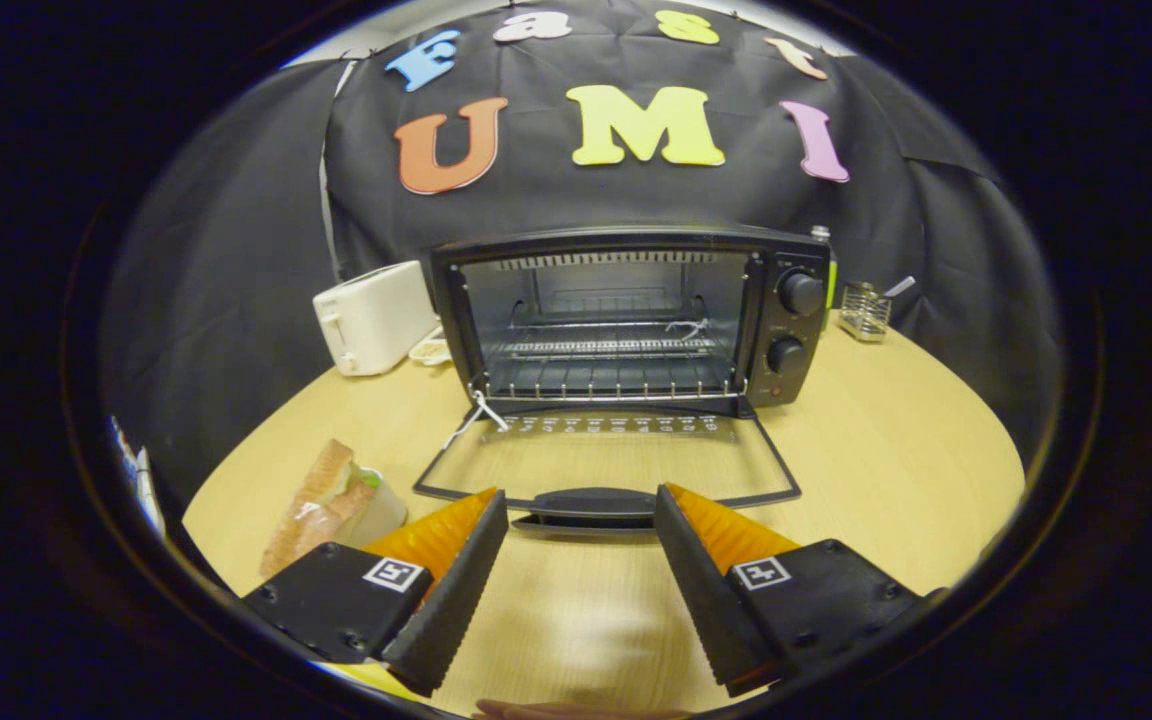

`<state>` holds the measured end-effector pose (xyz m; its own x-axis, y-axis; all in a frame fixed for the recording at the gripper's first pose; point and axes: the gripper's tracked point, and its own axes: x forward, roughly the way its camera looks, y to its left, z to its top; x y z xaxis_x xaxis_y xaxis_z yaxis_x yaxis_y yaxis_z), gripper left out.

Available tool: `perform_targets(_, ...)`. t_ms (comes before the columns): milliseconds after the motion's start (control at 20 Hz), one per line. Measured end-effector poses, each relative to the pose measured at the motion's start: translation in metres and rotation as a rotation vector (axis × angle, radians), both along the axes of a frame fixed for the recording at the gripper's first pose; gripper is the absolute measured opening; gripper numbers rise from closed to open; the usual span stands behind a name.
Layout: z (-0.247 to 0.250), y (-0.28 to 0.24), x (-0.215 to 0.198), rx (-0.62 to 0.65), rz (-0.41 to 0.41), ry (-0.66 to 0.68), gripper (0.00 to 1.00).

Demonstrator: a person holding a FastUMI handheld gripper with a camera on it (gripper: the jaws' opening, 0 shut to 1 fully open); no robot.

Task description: Open the toaster oven, put the food inside, and close the toaster oven door.

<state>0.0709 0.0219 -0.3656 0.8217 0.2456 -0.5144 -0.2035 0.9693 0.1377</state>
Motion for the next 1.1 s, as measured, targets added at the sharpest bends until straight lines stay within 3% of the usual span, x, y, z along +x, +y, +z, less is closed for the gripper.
perform_targets(400, 0.049, 0.046, -0.042, 0.176, 0.256, 0.224, 0.99)
perform_targets(600, 0.043, 0.082, -0.056, 0.275, 0.379, 0.392, 0.99)
perform_targets(700, 0.031, 0.087, -0.057, 0.261, 0.41, 0.472, 0.98)
perform_targets(800, 0.019, 0.089, -0.042, 0.232, 0.38, 0.494, 0.98)
perform_targets(950, 0.009, 0.104, -0.039, 0.277, 0.406, 0.595, 0.93)
perform_targets(1100, 0.01, 0.124, -0.049, 0.385, 0.44, 0.702, 0.79)
